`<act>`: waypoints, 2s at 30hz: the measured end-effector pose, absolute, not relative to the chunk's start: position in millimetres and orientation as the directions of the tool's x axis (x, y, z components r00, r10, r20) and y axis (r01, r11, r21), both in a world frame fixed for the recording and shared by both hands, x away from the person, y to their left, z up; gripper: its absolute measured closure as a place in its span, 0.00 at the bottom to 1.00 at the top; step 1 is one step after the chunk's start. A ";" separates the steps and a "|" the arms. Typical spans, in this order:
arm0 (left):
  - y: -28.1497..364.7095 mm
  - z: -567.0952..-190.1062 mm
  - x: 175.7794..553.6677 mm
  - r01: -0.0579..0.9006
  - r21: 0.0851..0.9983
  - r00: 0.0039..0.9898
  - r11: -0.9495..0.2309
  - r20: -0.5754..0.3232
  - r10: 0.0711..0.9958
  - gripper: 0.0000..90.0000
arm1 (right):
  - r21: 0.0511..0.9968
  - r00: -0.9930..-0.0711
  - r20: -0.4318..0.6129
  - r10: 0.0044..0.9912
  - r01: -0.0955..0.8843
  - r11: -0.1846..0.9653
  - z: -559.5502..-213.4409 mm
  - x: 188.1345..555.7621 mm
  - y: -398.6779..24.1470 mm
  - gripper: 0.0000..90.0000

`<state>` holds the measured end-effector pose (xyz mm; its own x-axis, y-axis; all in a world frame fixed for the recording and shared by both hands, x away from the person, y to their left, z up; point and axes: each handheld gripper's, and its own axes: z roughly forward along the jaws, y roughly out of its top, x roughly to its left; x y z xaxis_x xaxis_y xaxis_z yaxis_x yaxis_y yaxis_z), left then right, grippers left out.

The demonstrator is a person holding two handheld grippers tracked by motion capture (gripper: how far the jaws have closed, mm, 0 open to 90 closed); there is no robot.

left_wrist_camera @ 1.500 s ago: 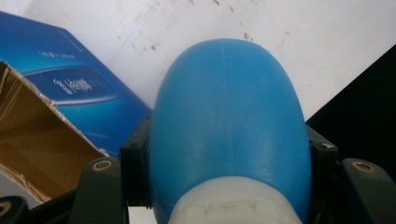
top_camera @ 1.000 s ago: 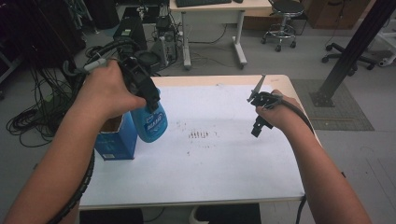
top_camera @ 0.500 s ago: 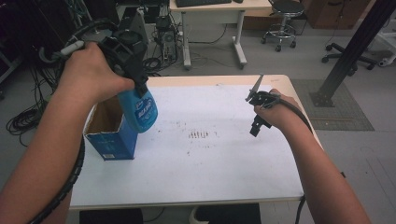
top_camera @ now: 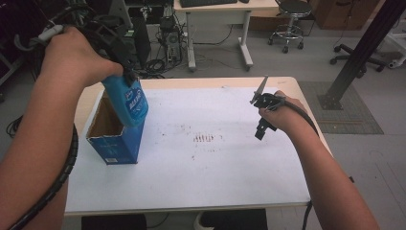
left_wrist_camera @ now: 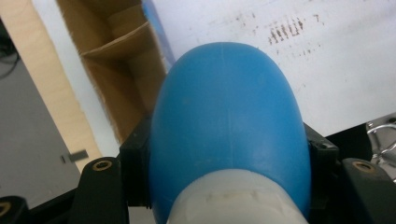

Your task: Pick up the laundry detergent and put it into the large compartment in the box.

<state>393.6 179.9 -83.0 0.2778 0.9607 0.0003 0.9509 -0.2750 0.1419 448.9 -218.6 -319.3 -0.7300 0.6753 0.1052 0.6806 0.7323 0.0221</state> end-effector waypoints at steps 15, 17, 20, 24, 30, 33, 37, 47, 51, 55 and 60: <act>216.3 -77.4 415.1 0.989 0.122 0.088 -0.088 0.009 0.996 0.42 | 0.013 -0.738 0.103 0.667 0.671 0.741 -322.1 450.3 -213.9 0.08; 221.3 -79.9 417.7 0.990 0.118 0.074 -0.074 0.011 0.997 0.42 | 0.010 -0.737 0.105 0.668 0.672 0.740 -322.5 449.9 -212.8 0.08; 227.2 -83.6 420.6 0.992 0.116 0.054 -0.055 0.015 0.998 0.42 | 0.009 -0.741 0.103 0.664 0.668 0.744 -322.2 449.6 -211.5 0.08; 235.3 -90.8 424.8 0.993 0.113 0.021 -0.025 0.030 0.999 0.42 | 0.009 -0.746 0.097 0.659 0.663 0.749 -322.1 448.6 -209.0 0.08; 244.5 -100.6 428.1 0.994 0.106 0.007 -0.009 0.023 1.000 0.42 | 0.004 -0.746 0.095 0.659 0.663 0.749 -322.8 449.1 -208.4 0.08; 246.3 -105.0 429.1 0.995 0.101 0.009 -0.011 0.027 1.000 0.42 | 0.004 -0.745 0.095 0.661 0.664 0.748 -322.7 449.2 -208.4 0.08; 248.8 -113.7 430.4 0.995 0.100 0.022 -0.025 0.036 0.999 0.42 | 0.003 -0.746 0.094 0.660 0.663 0.749 -322.2 449.1 -208.7 0.08; 250.6 -128.5 430.3 0.995 0.089 0.041 -0.044 0.038 0.998 0.42 | 0.005 -0.745 0.093 0.660 0.664 0.748 -320.8 447.7 -208.9 0.08; 252.0 -139.4 430.2 0.995 0.087 0.051 -0.053 0.028 0.998 0.42 | 0.009 -0.741 0.094 0.664 0.668 0.744 -319.5 447.3 -210.0 0.08; 252.3 -148.9 430.1 0.995 0.080 0.059 -0.061 0.024 0.998 0.42 | 0.010 -0.737 0.097 0.669 0.672 0.740 -317.8 447.1 -210.7 0.08; 252.7 -157.1 430.2 0.995 0.075 0.065 -0.067 0.029 0.997 0.42 | 0.010 -0.735 0.095 0.671 0.675 0.738 -316.9 446.6 -210.9 0.08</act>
